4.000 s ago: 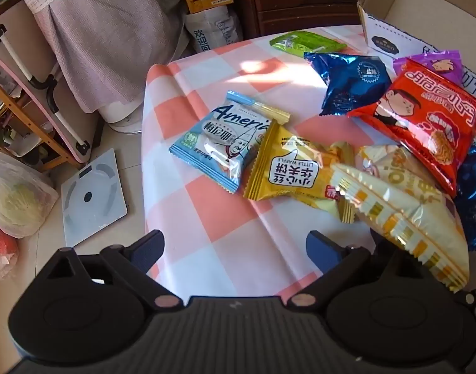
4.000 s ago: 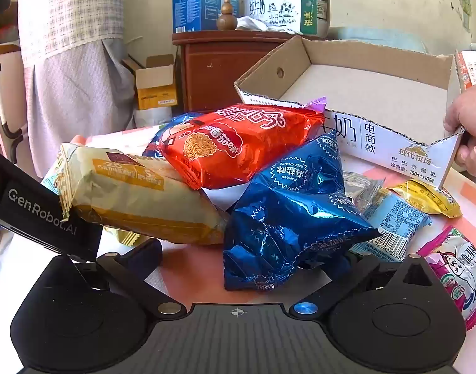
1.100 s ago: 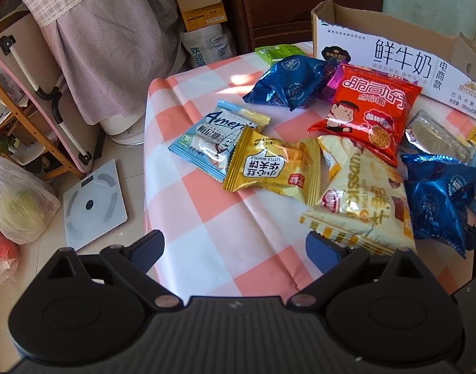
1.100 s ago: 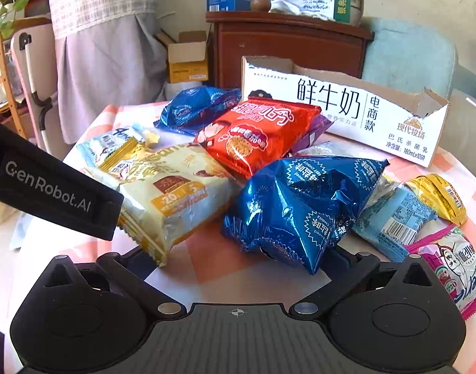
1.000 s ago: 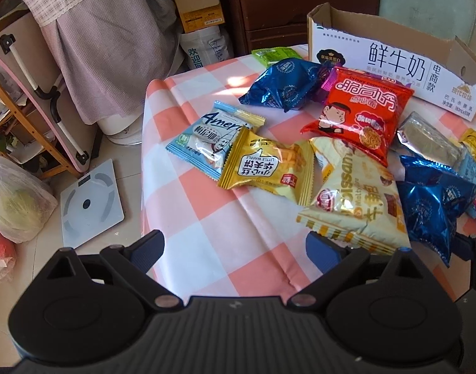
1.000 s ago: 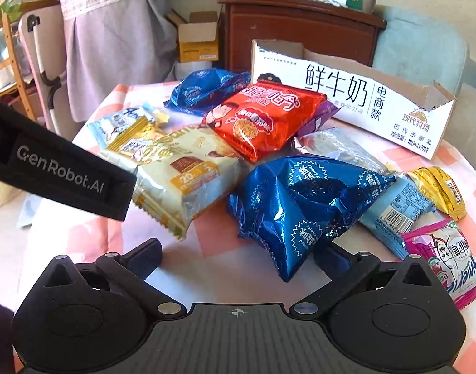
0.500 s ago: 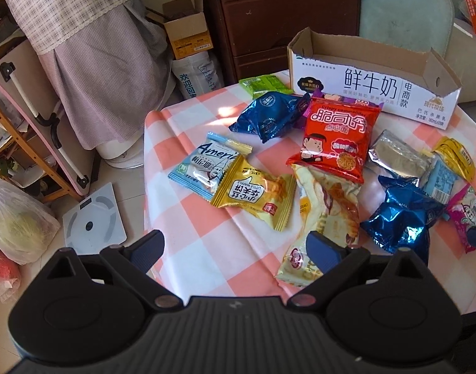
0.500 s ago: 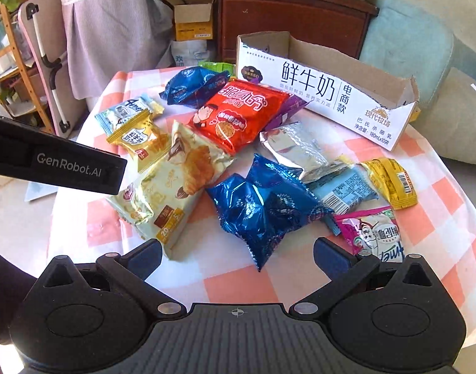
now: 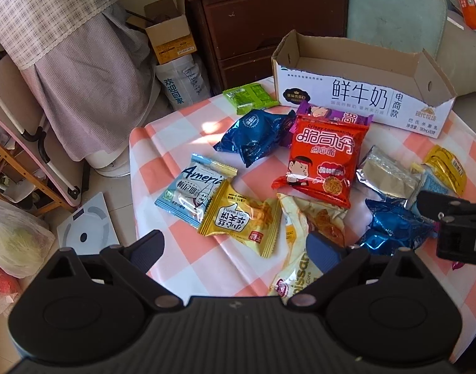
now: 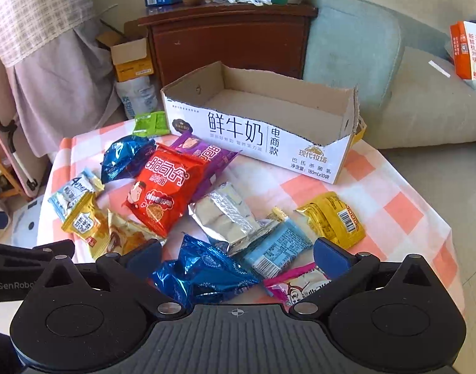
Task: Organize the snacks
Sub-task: 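Move both tools down over the snack pile toward the bags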
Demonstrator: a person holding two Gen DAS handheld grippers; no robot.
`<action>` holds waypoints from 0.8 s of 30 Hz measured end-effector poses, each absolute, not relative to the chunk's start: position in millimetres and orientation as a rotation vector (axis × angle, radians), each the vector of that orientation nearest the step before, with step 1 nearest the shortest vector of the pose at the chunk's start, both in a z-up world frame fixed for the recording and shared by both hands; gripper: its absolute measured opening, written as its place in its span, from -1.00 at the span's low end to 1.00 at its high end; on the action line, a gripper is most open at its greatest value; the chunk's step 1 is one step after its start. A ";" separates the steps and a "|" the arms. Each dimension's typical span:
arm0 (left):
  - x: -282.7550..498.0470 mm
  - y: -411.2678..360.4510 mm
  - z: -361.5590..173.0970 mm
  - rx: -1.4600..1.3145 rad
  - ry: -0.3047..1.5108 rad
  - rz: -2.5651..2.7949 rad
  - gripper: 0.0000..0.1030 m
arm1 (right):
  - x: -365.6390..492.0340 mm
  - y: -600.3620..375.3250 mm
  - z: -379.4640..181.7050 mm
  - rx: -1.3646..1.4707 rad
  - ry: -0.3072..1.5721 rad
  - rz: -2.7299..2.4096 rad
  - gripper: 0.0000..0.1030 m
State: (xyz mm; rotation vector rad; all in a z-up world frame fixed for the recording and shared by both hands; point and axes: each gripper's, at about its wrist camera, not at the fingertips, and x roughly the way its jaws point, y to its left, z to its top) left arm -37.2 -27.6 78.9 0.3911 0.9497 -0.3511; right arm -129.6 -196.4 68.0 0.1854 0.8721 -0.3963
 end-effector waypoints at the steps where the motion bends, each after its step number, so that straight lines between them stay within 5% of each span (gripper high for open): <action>1: -36.0 -29.0 78.9 0.385 0.948 -0.351 0.89 | -128.0 -196.9 67.3 0.185 0.873 -0.413 1.00; 24: -38.5 -36.5 58.6 0.374 0.986 -0.327 0.89 | -126.3 -184.2 46.8 0.097 0.970 -0.427 1.00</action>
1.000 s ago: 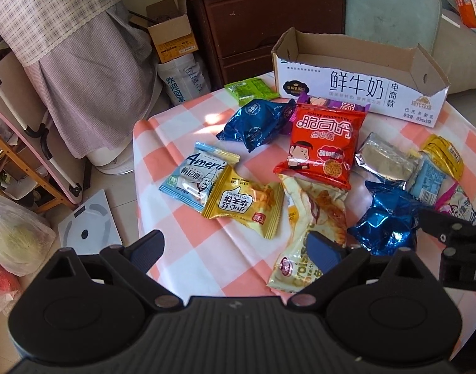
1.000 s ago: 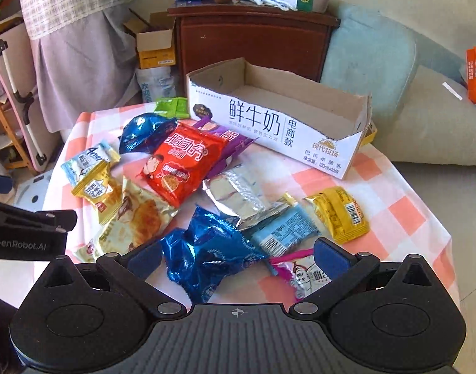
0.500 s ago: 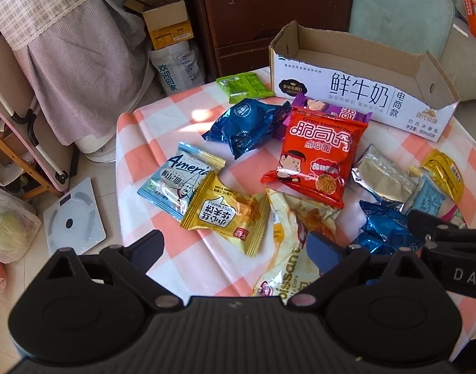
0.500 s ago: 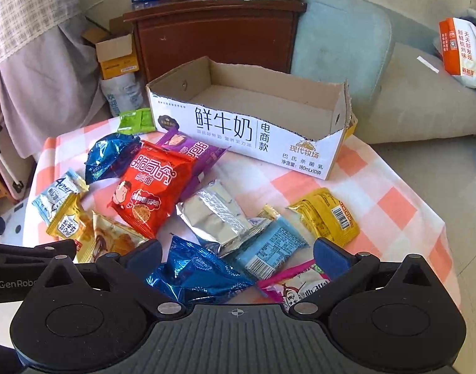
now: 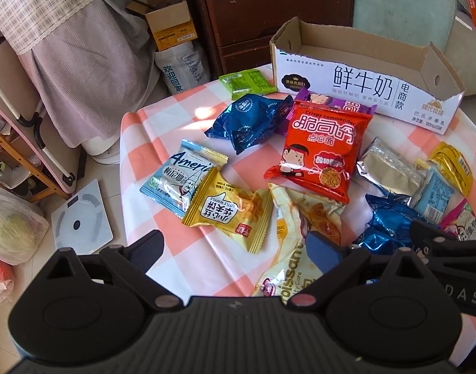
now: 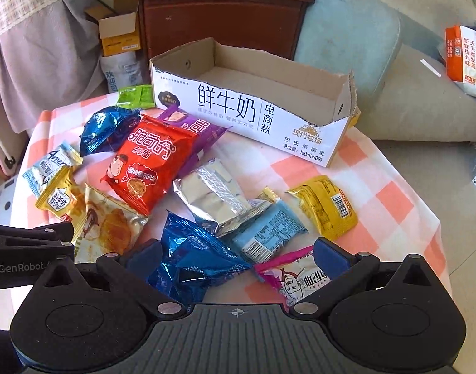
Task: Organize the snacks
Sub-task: 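Move both tools down over the snack pile toward the bags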
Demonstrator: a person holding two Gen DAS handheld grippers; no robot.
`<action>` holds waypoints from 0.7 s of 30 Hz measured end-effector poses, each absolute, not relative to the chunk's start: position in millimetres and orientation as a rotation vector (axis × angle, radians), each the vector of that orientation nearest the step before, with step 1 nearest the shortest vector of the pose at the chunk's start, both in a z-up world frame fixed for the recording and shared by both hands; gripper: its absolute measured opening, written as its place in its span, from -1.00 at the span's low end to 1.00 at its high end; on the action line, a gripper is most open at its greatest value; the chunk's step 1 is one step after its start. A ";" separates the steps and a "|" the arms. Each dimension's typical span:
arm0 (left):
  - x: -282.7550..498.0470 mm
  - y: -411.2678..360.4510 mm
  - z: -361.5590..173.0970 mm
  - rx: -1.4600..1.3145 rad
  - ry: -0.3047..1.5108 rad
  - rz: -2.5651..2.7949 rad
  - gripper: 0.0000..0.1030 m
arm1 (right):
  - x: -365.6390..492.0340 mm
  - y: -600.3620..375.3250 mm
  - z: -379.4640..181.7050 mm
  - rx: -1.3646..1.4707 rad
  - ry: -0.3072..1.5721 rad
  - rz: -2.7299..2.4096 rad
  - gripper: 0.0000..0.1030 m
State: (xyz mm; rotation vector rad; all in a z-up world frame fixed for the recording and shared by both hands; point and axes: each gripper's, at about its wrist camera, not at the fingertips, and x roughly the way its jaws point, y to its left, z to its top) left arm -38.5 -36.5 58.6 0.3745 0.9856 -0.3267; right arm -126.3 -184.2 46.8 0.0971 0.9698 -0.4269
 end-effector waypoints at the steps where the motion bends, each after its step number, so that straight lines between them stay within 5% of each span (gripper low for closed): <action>1: -38.8 -36.5 58.8 0.375 0.984 -0.327 0.89 | -126.5 -184.4 47.0 0.096 0.969 -0.427 1.00; 21: -43.6 -36.2 60.4 0.388 0.971 -0.318 0.88 | -127.9 -182.4 47.8 0.073 0.974 -0.432 1.00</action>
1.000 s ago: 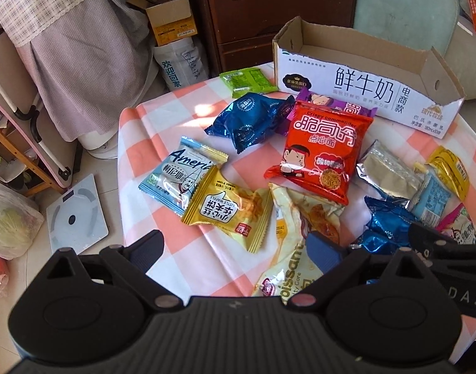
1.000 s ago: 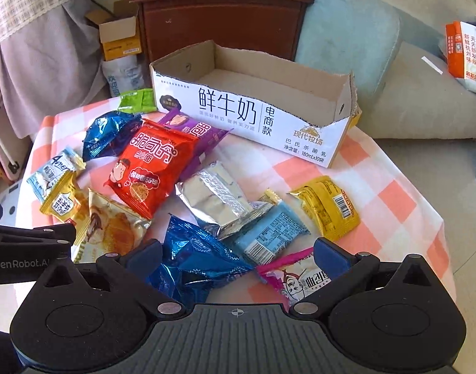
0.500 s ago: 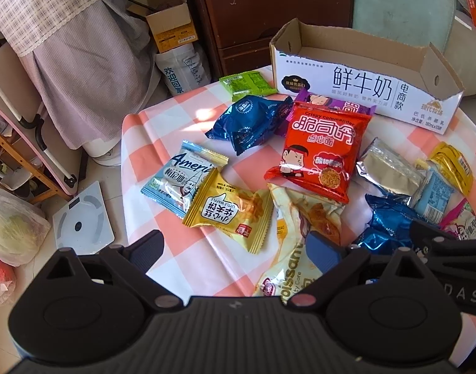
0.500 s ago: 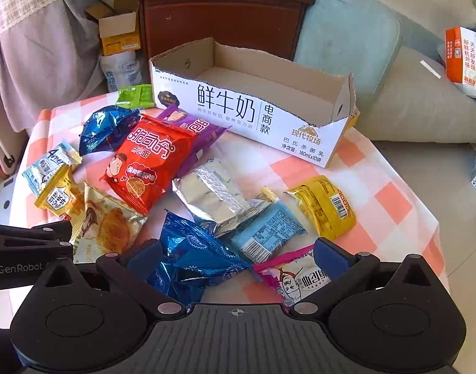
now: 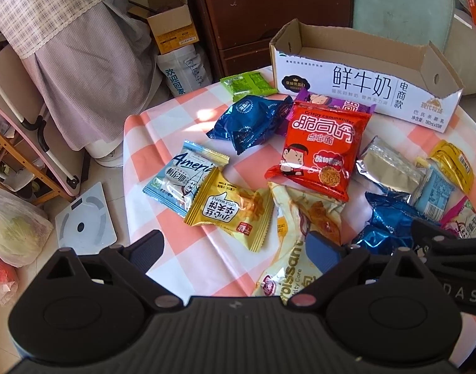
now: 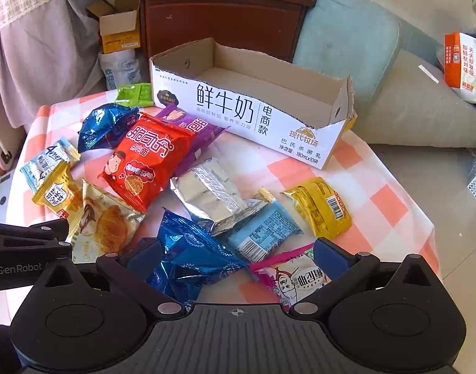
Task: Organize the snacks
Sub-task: 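Move both tools down over the snack pile toward the bags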
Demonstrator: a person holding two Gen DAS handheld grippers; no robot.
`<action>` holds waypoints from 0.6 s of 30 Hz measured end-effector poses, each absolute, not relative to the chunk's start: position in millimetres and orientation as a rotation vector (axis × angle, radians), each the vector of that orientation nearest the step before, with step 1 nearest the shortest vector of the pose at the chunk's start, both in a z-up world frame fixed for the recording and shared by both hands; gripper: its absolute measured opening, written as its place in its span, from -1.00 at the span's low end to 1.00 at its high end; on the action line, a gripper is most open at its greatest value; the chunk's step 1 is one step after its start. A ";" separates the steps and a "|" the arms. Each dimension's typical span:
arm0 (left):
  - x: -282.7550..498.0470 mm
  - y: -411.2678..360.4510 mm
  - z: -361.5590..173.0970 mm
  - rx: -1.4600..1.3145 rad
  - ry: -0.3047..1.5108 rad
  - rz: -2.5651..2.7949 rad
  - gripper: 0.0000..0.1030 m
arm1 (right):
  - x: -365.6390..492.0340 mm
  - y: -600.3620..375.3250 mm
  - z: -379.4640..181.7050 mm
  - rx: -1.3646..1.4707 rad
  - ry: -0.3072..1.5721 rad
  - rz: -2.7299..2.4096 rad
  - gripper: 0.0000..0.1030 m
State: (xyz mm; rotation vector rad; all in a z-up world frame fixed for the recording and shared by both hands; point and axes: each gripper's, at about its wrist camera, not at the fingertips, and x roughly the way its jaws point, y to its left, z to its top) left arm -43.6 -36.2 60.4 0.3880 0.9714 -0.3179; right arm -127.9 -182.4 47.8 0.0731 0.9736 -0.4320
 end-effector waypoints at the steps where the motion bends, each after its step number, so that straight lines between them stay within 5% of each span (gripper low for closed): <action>1: -43.6 -36.1 60.4 0.388 0.971 -0.318 0.88 | -128.1 -182.4 48.0 0.073 0.974 -0.432 1.00; 18: -46.0 -36.7 61.0 0.396 0.962 -0.320 0.87 | -130.7 -180.3 49.5 0.056 0.973 -0.429 1.00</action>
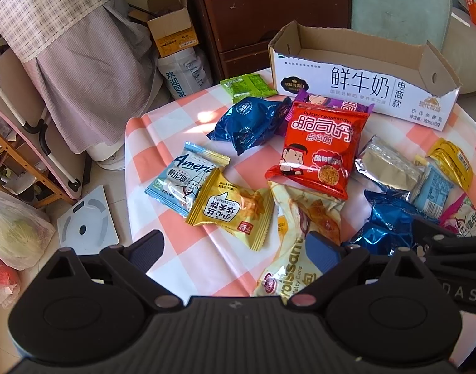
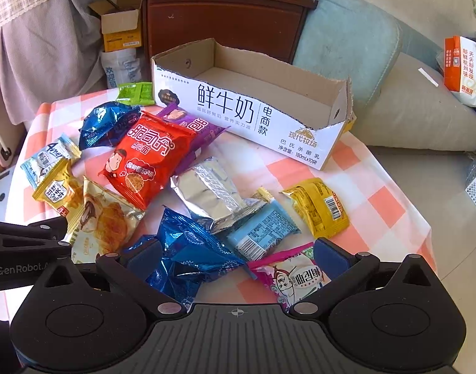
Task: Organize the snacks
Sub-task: 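Move both tools down over the snack pile toward the bags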
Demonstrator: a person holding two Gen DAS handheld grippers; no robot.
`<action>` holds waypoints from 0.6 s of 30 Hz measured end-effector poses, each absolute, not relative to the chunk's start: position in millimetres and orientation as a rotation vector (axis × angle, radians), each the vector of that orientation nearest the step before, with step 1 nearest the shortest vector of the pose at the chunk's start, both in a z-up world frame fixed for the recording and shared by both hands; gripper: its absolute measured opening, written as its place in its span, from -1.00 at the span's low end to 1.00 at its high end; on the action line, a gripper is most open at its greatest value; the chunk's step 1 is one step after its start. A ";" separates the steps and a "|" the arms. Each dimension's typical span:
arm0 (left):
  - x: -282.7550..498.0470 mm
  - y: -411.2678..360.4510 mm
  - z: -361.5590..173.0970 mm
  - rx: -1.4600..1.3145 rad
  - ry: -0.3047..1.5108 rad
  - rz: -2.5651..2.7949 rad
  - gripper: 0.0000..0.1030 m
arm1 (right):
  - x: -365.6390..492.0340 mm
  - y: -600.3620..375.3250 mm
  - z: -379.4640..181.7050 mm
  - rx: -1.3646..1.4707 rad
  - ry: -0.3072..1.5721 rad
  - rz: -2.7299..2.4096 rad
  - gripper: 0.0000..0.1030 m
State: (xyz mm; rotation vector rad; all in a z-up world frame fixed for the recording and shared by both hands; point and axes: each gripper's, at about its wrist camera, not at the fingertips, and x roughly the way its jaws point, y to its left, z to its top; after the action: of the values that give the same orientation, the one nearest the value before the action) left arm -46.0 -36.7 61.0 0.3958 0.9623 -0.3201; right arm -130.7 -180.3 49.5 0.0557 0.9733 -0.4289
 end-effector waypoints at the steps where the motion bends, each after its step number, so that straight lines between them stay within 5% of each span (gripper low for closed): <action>1: -46.4 -36.6 61.1 0.397 0.961 -0.320 0.87 | -130.8 -179.8 49.5 0.053 0.973 -0.427 1.00; 18: -51.6 -30.6 53.0 0.400 0.971 -0.364 0.87 | -133.6 -176.4 43.9 0.017 0.984 -0.379 1.00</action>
State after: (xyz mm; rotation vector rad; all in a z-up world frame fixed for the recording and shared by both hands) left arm -51.6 -30.6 53.0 0.4002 0.9710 -0.3644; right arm -133.6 -176.4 43.9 0.0166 0.9844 -0.3786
